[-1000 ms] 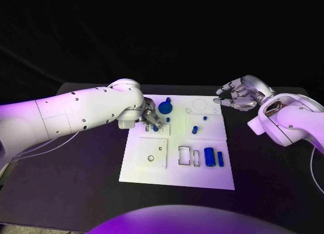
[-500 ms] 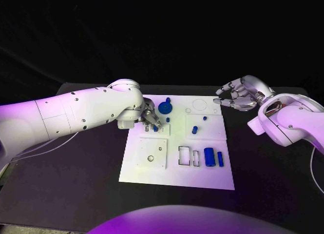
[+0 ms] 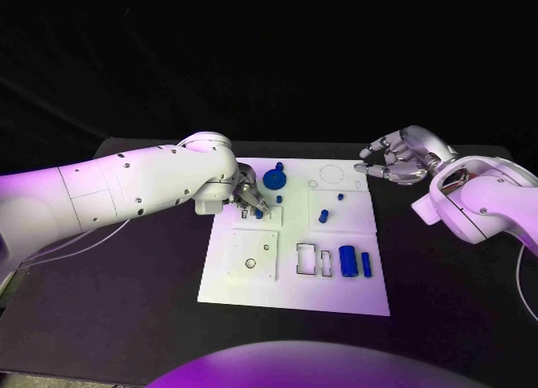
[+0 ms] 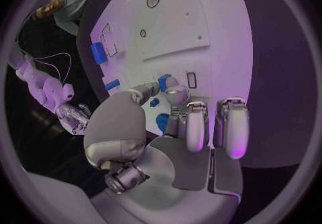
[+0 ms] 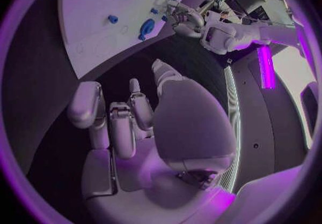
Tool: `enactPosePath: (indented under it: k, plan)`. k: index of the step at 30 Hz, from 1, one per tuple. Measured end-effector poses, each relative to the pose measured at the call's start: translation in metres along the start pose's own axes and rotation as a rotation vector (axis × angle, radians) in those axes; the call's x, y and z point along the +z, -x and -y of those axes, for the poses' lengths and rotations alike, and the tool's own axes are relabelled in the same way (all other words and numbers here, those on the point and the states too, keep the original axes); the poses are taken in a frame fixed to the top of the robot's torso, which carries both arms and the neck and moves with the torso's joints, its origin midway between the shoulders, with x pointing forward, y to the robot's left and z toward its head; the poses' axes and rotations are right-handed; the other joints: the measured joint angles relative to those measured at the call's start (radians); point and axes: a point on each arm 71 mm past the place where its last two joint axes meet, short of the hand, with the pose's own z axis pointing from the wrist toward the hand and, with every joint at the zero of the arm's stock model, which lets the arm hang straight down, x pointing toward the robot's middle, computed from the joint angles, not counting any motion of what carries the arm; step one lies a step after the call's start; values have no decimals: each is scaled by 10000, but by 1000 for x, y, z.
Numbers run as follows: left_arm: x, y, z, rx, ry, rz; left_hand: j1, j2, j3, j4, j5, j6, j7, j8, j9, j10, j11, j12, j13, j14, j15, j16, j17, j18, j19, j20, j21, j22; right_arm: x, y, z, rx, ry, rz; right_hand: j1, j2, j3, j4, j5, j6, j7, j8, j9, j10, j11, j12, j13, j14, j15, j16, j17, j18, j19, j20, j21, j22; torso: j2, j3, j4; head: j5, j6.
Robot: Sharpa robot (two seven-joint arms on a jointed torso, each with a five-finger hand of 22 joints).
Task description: Assemble the parts on the task board
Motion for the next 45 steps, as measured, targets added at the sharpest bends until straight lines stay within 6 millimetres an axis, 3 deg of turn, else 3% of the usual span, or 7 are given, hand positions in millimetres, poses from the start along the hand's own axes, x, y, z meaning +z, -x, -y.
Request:
enactPosePath:
  k: [4,17,26,30,36,45]
  plan:
    - [-2,-1,-1,-29,-24,17,0,0,-241,193,-307,-2,-1,1,-1,0,0,0,0,0,0,0,0,0,0,0,0,0,0,0,0,-3,-17,10,0,0,0,0,0,0,0,0,0,0,0,0,0,0,0,0,0,0,0,0,0,-12,0,-1,0,3,11]
    - [-14,5,-5,-220,-208,253,38,-37,-435,334,-166,-125,81,-71,-53,0,1,0,1,0,1,0,-1,0,0,0,0,0,1,2,2,-26,-79,50,-39,-40,-6,-7,2,0,0,0,8,0,0,-24,-21,0,0,0,-1,0,0,0,1,-12,-21,-1,11,13,76]
    - [-29,24,-6,-555,-418,717,522,-111,-849,747,48,-654,328,-1024,-729,-144,146,44,-12,-3,112,0,-1,0,-31,31,0,-1,1,2,4,-41,-128,74,-39,-40,-28,-29,2,0,0,0,7,0,0,-35,-34,0,0,0,-2,0,0,0,1,-11,-17,-7,-2,35,187]
    - [-34,33,-9,-706,-411,914,637,-133,-943,773,87,-690,364,-1146,-856,-184,185,44,-82,-3,113,0,-1,1,2,74,-6,-1,2,2,5,-45,-139,79,-39,-40,-28,-29,2,0,0,0,7,0,0,-35,-35,0,0,0,-2,0,0,0,1,-11,-16,-7,3,36,238]
    - [-32,53,-21,-1025,-50,1253,924,-107,-1377,801,87,-1263,651,-1910,-1443,-537,397,-215,-392,-19,308,-43,-1,1,2,216,-154,-1,2,2,5,-50,-147,83,-92,14,-55,-1,3,0,0,0,19,0,0,-35,-34,0,0,-54,-2,0,0,0,-38,-11,1,-8,10,49,327]
    - [-21,69,-38,-1408,554,1518,1081,-52,-1702,828,-437,-1279,667,-2093,-1732,-573,432,-221,-402,17,344,-43,-1,1,1,290,-154,-1,3,1,5,-49,-138,75,-92,14,-55,-2,3,0,0,-1,18,0,0,-34,-34,0,0,-55,-3,0,0,0,-37,-11,24,-14,-3,65,446]
